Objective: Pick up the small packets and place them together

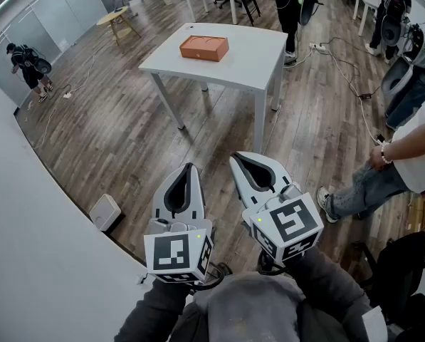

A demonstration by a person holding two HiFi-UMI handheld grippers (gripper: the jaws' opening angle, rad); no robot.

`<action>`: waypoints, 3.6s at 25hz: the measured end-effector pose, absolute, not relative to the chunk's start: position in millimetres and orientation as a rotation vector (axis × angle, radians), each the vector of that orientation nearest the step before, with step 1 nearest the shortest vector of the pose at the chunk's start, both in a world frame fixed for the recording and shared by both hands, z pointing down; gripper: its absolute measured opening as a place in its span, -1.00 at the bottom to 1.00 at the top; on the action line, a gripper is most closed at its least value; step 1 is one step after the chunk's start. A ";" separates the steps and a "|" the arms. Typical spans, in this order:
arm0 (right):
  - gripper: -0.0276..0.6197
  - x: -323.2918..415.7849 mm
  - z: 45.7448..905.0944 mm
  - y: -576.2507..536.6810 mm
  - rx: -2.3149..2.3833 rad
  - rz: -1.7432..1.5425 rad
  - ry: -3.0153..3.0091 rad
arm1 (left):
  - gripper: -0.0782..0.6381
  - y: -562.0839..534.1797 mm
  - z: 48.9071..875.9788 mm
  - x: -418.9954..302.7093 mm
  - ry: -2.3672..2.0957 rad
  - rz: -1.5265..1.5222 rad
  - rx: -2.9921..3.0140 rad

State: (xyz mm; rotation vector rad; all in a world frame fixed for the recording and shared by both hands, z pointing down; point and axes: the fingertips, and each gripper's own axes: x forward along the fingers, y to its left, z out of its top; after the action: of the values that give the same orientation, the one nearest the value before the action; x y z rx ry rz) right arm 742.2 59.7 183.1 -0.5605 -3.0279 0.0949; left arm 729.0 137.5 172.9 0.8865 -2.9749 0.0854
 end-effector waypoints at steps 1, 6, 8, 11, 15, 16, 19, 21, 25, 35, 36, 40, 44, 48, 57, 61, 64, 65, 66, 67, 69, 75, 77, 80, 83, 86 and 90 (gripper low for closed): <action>-0.92 742.3 184.5 57.7 -0.558 0.098 -3.028 | -0.79 135.7 174.5 729.0 -2.973 0.087 0.887; -0.92 742.2 191.9 46.0 -0.553 0.109 -3.022 | -0.79 124.1 182.3 728.3 -2.958 0.088 0.886; -0.92 740.4 193.9 39.8 -0.554 0.115 -3.018 | -0.79 117.3 185.3 726.0 -2.952 0.091 0.886; -0.92 735.5 196.0 28.4 -0.557 0.121 -3.011 | -0.79 105.2 188.0 720.5 -2.942 0.096 0.882; -0.92 727.3 200.2 11.7 -0.570 0.132 -2.999 | -0.79 89.9 191.2 712.5 -2.937 0.103 0.858; -0.92 726.6 201.6 8.3 -0.576 0.134 -2.997 | -0.79 87.1 192.7 711.9 -2.937 0.103 0.848; -0.92 727.9 202.7 1.2 -0.609 0.137 -2.997 | -0.79 81.9 196.4 713.5 -2.944 0.098 0.808; -0.92 729.1 203.6 -0.4 -0.652 0.143 -2.991 | -0.79 81.4 199.5 715.5 -2.949 0.090 0.767; -0.92 722.6 212.2 1.8 -0.698 0.154 -2.971 | -0.79 82.4 210.8 710.4 -2.930 0.095 0.731; -0.92 668.2 235.9 30.5 -0.733 0.146 -2.943 | -0.79 113.1 243.5 650.8 -2.894 0.040 0.678; -0.92 659.0 237.7 34.8 -0.728 0.138 -2.940 | -0.79 116.7 245.2 641.7 -2.894 0.030 0.683; -0.92 606.4 230.8 58.8 -0.721 0.121 -2.951 | -0.79 135.9 237.7 591.1 -2.903 0.016 0.709; -0.92 556.0 231.0 81.8 -0.705 0.118 -2.926 | -0.79 159.3 238.6 539.1 -2.876 -0.008 0.713; -0.92 519.5 228.5 104.7 -0.704 0.098 -2.922 | -0.79 181.1 236.1 502.4 -2.882 -0.029 0.718; -0.92 470.2 212.9 144.5 -0.703 0.036 -2.943 | -0.79 220.3 226.2 453.4 -2.899 -0.057 0.745; -0.92 454.4 207.8 147.5 -0.690 0.014 -2.964 | -0.79 222.1 226.5 440.6 -2.904 -0.057 0.769; -0.92 442.3 210.7 149.3 -0.691 0.010 -2.967 | -0.79 224.7 229.4 428.7 -2.904 -0.054 0.765; -0.92 437.1 211.9 148.7 -0.690 0.012 -2.969 | -0.79 224.6 230.0 424.0 -2.906 -0.050 0.764; -0.92 431.1 212.9 147.7 -0.687 0.015 -2.972 | -0.79 223.9 230.8 418.5 -2.906 -0.044 0.766; -0.92 424.5 213.8 146.3 -0.685 0.018 -2.975 | -0.79 222.7 231.9 412.3 -2.905 -0.037 0.768; -0.92 411.6 215.5 143.4 -0.681 0.024 -2.979 | -0.79 220.0 234.7 399.7 -2.900 -0.023 0.773; -0.92 364.0 233.4 132.1 -0.650 0.048 -2.986 | -0.79 211.4 250.0 353.8 -2.885 0.013 0.792; -0.92 343.2 238.5 130.3 -0.638 0.054 -2.982 | -0.79 210.3 254.9 332.7 -2.876 0.019 0.796; -0.92 312.0 245.4 128.6 -0.620 0.059 -2.968 | -0.79 209.3 260.4 299.8 -2.860 0.022 0.801; -0.92 279.3 254.6 123.1 -0.594 0.070 -2.947 | -0.79 203.6 268.0 266.6 -2.832 0.021 0.818; -0.92 247.2 267.8 115.2 -0.551 0.082 -2.927 | -0.79 195.9 279.0 230.5 -2.793 0.016 0.840; -0.92 201.5 281.3 100.7 -0.494 0.110 -2.907 | -0.79 181.8 285.3 179.6 -2.757 0.029 0.879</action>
State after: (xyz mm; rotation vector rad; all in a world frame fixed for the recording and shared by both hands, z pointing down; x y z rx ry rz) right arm 201.5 100.7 281.3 -0.4942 -2.9071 0.1101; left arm 179.6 181.8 285.3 0.8794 -2.7573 0.0292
